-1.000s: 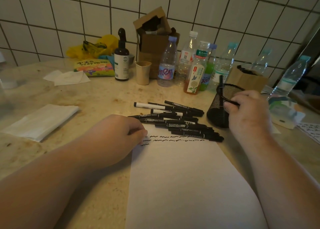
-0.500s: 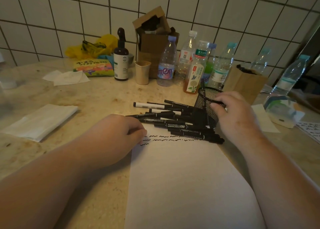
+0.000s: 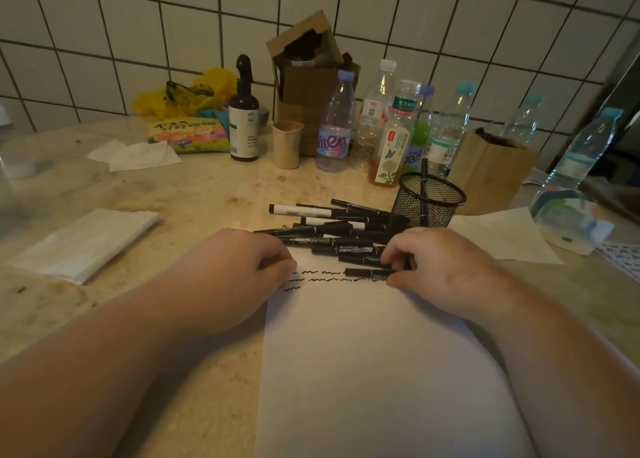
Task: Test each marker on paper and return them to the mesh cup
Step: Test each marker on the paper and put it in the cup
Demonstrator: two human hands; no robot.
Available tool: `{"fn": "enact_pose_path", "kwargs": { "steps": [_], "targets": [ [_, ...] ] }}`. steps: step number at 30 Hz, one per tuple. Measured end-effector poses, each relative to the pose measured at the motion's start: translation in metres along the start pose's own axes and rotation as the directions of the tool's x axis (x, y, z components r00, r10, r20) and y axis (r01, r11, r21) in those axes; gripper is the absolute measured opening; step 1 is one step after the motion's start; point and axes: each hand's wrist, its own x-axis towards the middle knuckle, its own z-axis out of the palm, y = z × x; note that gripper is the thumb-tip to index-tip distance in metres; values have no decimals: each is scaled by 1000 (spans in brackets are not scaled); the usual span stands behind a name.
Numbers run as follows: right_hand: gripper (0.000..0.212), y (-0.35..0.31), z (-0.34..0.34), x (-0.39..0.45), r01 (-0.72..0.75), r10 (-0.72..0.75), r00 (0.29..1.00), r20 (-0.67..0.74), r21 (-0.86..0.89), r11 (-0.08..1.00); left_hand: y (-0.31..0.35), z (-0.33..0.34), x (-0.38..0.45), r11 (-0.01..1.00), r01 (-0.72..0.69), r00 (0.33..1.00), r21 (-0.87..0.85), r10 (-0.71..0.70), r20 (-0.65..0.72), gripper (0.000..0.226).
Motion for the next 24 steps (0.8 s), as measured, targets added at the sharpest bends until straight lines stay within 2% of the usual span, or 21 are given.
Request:
{"fn": "enact_pose_path", "kwargs": {
  "steps": [4,6,9,12,15,17,20,22,24],
  "targets": [
    [19,0,-2,-4,34,-33,998,54,-32,999,1,0,-1,1000,-1,1000,-7,1,6,21],
    [22,-1,-10,-8,19,-20,1000,16,89,996,1,-1,-2,1000,5,1000,-27,-4,14,20],
    [14,-4,-25,-15,-7,31,997,-72,317,949,2,-3,-4,998,12,1000,-55,-10,20,19],
    [6,-9,-39,-20,-7,90,988,-125,548,837,3,-3,-5,998,9,1000,-55,-8,23,19],
    [20,-22,-52,-26,72,85,977,-193,685,725,4,-3,-5,999,-2,1000,-49,2,14,19],
    [26,-39,-61,-32,77,28,990,-138,699,711,4,-4,-5,998,-1,999,-58,3,37,20],
    [35,-65,-68,-38,-3,-70,995,73,714,700,4,-5,-5,998,-25,998,-53,28,58,25],
    [26,-72,-60,-35,-49,-54,992,112,754,655,6,-6,-7,996,-47,997,-72,50,50,27],
    [20,-73,-42,-30,-87,23,996,91,817,570,11,-9,-9,990,-81,995,-116,87,45,25]
  ]
}}
